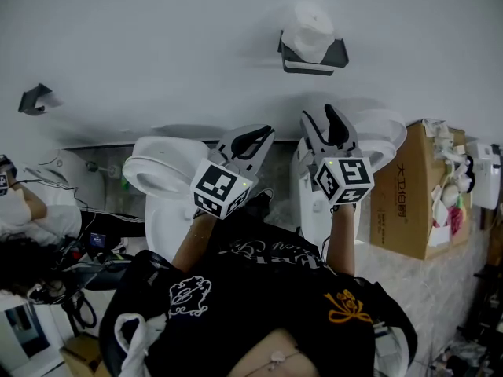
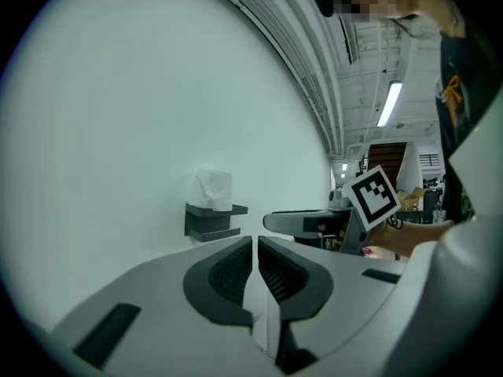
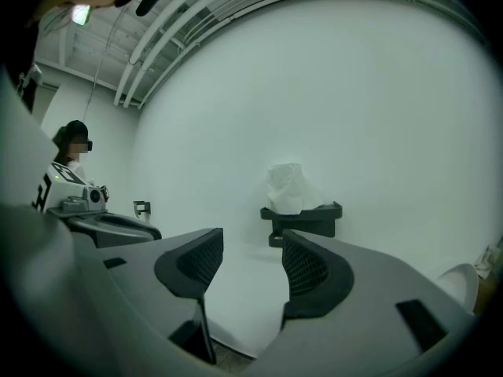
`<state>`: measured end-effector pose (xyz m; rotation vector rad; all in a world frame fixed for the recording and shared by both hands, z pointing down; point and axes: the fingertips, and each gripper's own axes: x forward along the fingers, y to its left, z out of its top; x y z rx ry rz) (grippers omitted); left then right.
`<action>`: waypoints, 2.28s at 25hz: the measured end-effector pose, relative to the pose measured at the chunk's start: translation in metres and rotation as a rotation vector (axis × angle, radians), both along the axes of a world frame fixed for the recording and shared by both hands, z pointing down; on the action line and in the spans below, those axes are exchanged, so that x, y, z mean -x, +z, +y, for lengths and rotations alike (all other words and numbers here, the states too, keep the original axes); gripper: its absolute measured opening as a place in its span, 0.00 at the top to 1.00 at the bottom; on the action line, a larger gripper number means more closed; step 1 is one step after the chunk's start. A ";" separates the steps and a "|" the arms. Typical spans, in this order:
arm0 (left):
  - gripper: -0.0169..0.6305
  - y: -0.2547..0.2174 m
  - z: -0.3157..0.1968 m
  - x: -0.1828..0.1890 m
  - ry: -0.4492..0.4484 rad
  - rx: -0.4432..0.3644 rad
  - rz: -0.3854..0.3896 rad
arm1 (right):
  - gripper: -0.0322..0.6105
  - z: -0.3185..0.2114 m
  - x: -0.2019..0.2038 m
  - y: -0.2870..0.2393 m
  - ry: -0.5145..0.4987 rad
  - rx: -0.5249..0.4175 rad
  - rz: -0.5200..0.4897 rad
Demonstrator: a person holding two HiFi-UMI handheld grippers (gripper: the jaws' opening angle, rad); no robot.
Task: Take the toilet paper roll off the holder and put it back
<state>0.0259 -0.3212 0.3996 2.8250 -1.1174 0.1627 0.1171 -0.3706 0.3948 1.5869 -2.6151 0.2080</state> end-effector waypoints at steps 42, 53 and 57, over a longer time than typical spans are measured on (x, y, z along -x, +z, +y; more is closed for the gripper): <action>0.92 0.014 0.256 -0.007 0.158 -0.010 -0.066 | 0.93 0.284 0.002 0.054 0.208 0.096 -0.122; 0.92 0.018 0.353 -0.014 0.227 -0.001 -0.047 | 0.95 0.387 0.008 0.054 0.250 0.097 -0.087; 0.92 0.022 0.387 -0.010 0.233 0.001 -0.041 | 0.95 0.423 0.014 0.057 0.250 0.097 -0.081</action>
